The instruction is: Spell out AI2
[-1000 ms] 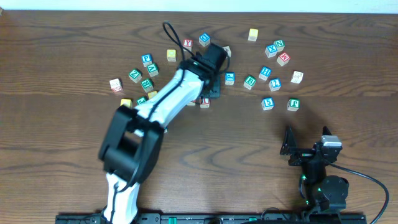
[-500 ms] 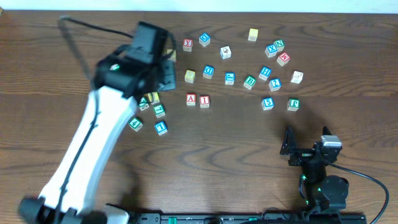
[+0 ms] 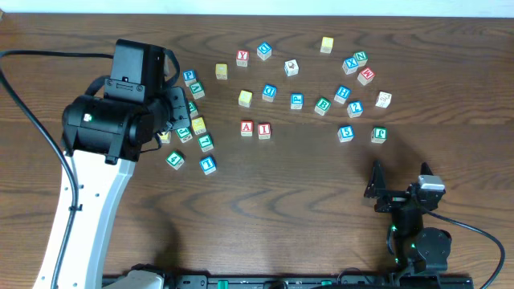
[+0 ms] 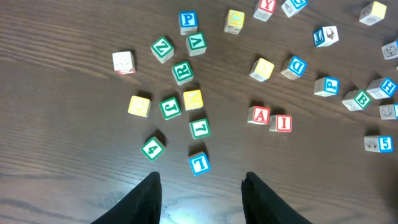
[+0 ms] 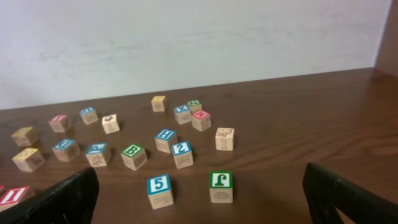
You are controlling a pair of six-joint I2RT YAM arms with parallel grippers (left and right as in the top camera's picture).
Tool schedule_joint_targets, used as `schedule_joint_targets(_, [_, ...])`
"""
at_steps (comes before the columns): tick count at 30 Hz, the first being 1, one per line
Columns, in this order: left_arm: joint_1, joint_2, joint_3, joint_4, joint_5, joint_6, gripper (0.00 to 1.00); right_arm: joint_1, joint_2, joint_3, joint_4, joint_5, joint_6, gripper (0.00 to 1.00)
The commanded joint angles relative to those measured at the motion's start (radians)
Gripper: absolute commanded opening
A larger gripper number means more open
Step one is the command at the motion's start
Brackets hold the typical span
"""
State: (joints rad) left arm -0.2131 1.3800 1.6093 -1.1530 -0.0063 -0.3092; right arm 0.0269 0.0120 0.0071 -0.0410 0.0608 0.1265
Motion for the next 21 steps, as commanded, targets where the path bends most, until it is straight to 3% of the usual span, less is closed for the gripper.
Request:
schedule_joint_targets(1, [0.014, 0.0, 0.015, -0.005, -0.013, 0.021, 0.41, -0.013, -0.005, -0.002, 0.001, 0.069, -0.024, 0.99])
schedule_joint_targets(12, [0.014, 0.0, 0.015, -0.002, -0.013, 0.021, 0.41, -0.015, 0.046, 0.116, 0.073, -0.039, -0.106, 0.99])
schedule_joint_targets(21, [0.014, 0.0, 0.015, -0.002, -0.013, 0.021, 0.41, -0.015, 0.412, 0.513, -0.039, -0.13, -0.148, 0.99])
